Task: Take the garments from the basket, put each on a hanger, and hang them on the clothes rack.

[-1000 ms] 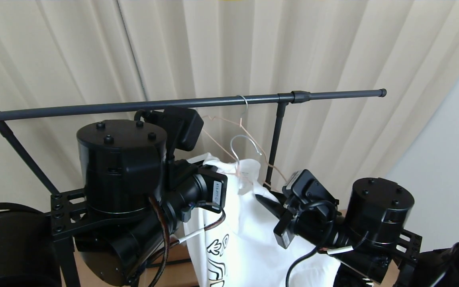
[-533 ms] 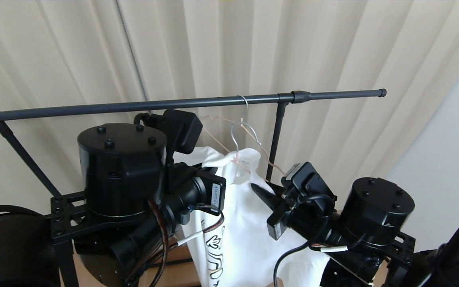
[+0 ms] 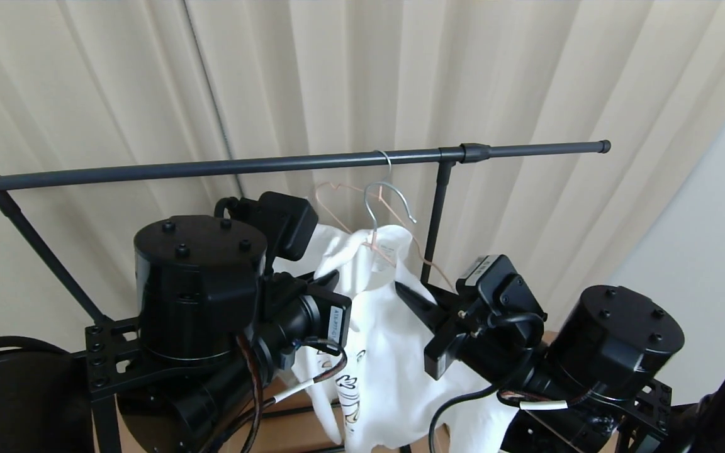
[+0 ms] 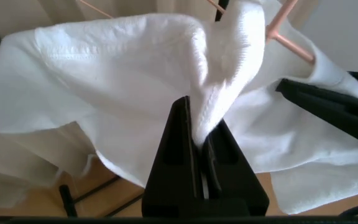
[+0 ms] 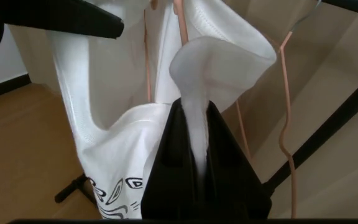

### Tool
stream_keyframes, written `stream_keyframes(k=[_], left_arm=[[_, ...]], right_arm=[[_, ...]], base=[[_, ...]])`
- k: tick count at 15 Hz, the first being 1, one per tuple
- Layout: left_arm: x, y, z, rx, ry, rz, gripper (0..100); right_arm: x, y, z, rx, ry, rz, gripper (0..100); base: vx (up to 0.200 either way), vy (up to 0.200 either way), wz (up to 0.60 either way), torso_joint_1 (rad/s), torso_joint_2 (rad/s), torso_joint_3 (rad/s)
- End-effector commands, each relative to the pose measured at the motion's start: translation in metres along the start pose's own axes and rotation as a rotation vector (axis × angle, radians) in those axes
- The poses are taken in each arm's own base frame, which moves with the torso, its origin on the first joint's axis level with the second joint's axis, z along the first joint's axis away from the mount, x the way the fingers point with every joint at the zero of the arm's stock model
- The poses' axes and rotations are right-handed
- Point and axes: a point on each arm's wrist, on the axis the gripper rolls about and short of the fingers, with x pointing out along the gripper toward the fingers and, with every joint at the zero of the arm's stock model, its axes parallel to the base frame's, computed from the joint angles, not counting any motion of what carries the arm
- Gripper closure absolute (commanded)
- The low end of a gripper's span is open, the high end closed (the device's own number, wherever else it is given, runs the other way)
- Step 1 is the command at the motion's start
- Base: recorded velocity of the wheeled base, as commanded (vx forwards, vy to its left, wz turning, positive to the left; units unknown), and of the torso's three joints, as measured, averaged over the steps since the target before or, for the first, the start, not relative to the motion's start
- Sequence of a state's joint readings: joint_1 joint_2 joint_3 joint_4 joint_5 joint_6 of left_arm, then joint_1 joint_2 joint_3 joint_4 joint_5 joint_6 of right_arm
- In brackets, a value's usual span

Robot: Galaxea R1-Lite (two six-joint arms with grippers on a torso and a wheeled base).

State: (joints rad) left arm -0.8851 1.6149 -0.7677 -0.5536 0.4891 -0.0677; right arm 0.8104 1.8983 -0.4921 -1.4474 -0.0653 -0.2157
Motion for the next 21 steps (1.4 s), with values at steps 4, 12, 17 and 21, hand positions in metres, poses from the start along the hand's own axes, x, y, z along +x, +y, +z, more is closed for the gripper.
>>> stream_keyframes(k=[4, 12, 17, 21], left_arm=[[0.001, 0.001, -0.009, 0.007, 0.027, 0.003, 100], [0.007, -0.001, -0.014, 0.017, 0.042, 0.007, 0], [-0.008, 0.014, -0.016, -0.010, 0.000, 0.013, 0], [-0.036, 0.034, -0.014, -0.012, -0.043, -0.060, 0]], right_arm=[[-0.004, 0.005, 0.002, 0.001, -0.010, 0.017, 100], [-0.014, 0.013, 0.012, 0.002, -0.047, 0.050, 100], [-0.016, 0.012, 0.012, 0.003, -0.046, 0.052, 100], [-0.017, -0.004, 0.013, -0.001, -0.061, 0.048, 100]], base=[[0.000, 0.000, 0.00, 0.000, 0.00, 0.000], [0.000, 0.000, 0.00, 0.000, 0.00, 0.000], [0.000, 0.000, 0.00, 0.000, 0.00, 0.000], [0.000, 0.000, 0.00, 0.000, 0.00, 0.000]])
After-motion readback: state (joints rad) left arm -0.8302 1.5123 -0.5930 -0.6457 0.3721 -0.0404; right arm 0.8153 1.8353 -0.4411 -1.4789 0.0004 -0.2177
